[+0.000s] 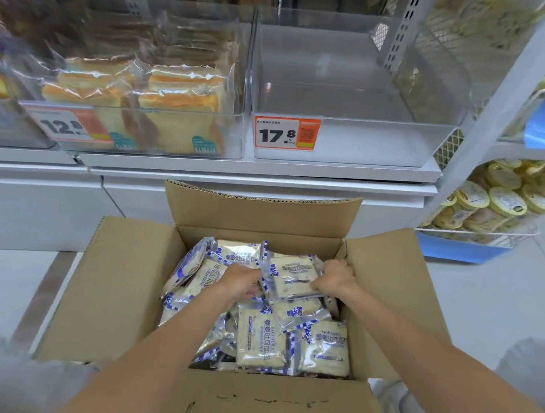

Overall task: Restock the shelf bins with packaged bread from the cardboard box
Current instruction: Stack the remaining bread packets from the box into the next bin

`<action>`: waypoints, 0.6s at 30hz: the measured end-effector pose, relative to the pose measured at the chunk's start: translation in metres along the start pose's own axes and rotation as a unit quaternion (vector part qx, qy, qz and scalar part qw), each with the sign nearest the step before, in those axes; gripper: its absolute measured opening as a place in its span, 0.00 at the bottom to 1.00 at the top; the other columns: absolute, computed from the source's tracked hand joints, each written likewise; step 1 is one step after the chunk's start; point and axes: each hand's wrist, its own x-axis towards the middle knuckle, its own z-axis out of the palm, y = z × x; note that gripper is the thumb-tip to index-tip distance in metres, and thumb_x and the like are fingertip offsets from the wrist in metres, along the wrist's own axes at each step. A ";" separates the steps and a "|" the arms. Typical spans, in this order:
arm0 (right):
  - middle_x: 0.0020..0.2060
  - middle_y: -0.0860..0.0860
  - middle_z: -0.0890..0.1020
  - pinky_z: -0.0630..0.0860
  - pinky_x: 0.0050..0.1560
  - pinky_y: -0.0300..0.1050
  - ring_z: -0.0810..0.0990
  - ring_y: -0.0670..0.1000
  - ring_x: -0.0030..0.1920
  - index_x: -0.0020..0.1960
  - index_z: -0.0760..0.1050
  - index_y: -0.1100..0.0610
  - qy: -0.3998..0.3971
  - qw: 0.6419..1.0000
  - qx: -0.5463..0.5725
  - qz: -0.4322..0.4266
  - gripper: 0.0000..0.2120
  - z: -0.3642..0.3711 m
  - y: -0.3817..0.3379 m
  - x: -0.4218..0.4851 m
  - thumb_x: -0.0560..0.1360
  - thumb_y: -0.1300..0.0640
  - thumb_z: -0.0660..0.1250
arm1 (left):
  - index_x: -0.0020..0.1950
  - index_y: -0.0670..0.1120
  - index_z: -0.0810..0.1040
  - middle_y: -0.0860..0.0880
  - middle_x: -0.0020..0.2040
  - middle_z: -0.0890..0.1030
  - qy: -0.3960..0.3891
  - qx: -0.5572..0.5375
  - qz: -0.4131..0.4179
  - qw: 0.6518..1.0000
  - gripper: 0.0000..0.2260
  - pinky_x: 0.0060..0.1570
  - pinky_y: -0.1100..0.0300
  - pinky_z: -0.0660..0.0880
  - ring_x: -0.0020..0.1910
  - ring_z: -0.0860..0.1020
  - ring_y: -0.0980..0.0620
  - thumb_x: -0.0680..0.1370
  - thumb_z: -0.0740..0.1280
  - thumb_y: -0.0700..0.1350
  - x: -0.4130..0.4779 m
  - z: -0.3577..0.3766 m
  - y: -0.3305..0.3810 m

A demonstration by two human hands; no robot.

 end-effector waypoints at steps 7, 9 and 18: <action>0.38 0.60 0.78 0.70 0.40 0.43 0.73 0.50 0.36 0.45 0.77 0.66 -0.086 0.988 0.072 -0.103 0.13 -0.005 0.016 -0.007 0.74 0.55 0.72 | 0.54 0.34 0.76 0.41 0.38 0.79 0.033 -0.051 -0.051 0.997 0.20 0.34 0.57 0.78 0.31 0.76 0.49 0.71 0.77 0.46 0.004 0.015 -0.006; 0.48 0.63 0.80 0.74 0.51 0.48 0.79 0.55 0.46 0.60 0.75 0.66 -0.064 0.988 0.070 -0.119 0.18 -0.014 0.023 -0.004 0.74 0.57 0.71 | 0.65 0.35 0.71 0.38 0.51 0.80 -0.002 -0.063 -0.038 0.997 0.23 0.42 0.54 0.77 0.43 0.80 0.48 0.74 0.73 0.42 -0.002 0.001 -0.001; 0.75 0.55 0.62 0.72 0.50 0.41 0.75 0.54 0.61 0.80 0.48 0.48 -0.116 0.980 -0.004 -0.160 0.43 0.026 -0.023 -0.012 0.74 0.61 0.71 | 0.52 0.42 0.74 0.39 0.45 0.73 0.070 -0.096 0.029 0.993 0.07 0.57 0.50 0.69 0.44 0.72 0.43 0.76 0.67 0.40 -0.039 -0.087 -0.009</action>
